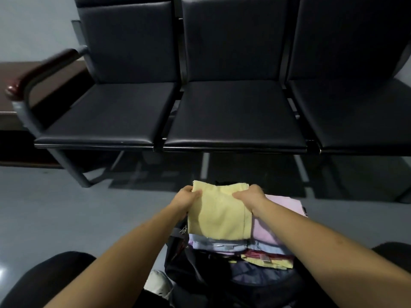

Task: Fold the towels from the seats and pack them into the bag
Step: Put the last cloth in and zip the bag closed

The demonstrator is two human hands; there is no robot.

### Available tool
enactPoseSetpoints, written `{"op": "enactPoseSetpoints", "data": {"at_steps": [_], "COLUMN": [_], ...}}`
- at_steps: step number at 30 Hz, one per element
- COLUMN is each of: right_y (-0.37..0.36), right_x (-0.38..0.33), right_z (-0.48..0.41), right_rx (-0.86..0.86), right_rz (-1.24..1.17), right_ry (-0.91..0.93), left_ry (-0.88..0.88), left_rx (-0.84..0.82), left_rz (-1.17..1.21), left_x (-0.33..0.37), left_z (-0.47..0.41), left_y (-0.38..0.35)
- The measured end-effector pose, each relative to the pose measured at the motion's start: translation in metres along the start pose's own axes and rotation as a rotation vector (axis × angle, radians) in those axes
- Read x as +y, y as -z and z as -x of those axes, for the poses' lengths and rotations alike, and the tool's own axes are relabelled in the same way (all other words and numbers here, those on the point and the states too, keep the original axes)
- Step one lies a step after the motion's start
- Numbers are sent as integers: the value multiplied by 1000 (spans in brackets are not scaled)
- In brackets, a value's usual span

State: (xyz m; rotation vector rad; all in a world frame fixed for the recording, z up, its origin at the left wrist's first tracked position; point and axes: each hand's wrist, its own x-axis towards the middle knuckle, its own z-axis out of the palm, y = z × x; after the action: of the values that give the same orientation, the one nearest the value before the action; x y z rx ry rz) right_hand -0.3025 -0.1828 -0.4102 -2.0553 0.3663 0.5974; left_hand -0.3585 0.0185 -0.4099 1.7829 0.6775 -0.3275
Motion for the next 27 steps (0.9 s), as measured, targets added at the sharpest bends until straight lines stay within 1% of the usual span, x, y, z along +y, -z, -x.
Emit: {"op": "enactPoseSetpoints", "data": {"at_steps": [2, 4, 6, 8, 9, 10, 12, 13, 14, 15, 17, 19, 21, 24, 27], "right_y": [2, 0, -6, -11, -14, -15, -17, -19, -23, -26, -32, -38, -42, -47, -46], "right_x": [2, 7, 17, 25, 29, 32, 39, 44, 49, 53, 64, 81, 102, 129, 125], "right_z": [-2, -2, 0, 1, 0, -1, -8, -12, -17, -21, -29, -38, -42, -54, -66], "right_rx": [77, 133, 179, 238, 232, 205, 146, 137, 138, 142, 147, 166, 195, 242, 297], "right_rz": [226, 458, 625, 768, 823, 836, 758, 735, 746, 778, 817, 810, 828, 876, 867], "right_ry": [66, 163, 254, 239, 177, 96, -41, -63, -56, -31, 35, 85, 123, 126, 127], "left_ry": [6, 32, 54, 39, 0, -63, -294, -420, -495, -510, -463, -420, -405, -403, -398], "left_rx": [9, -40, -81, -84, -71, -24, 101, 97, 23, -79, -256, -336, -342, -333, -321], "left_rz": [-182, -369, -454, -498, -536, -616, -891, -1013, -1090, -1139, -1211, -1269, -1319, -1363, -1365], "left_x": [-6, -13, -23, -28, -31, -33, -37, -39, -43, -45, -54, -67, -81, -100, -105], "left_z": [-5, -9, -16, -22, -24, -25, -26, -28, -33, -35, -44, -51, -54, -61, -67], "left_y": [-8, -17, -25, -30, -32, -32, -33, -34, -35, -36, -39, -45, -58, -81, -86]}}
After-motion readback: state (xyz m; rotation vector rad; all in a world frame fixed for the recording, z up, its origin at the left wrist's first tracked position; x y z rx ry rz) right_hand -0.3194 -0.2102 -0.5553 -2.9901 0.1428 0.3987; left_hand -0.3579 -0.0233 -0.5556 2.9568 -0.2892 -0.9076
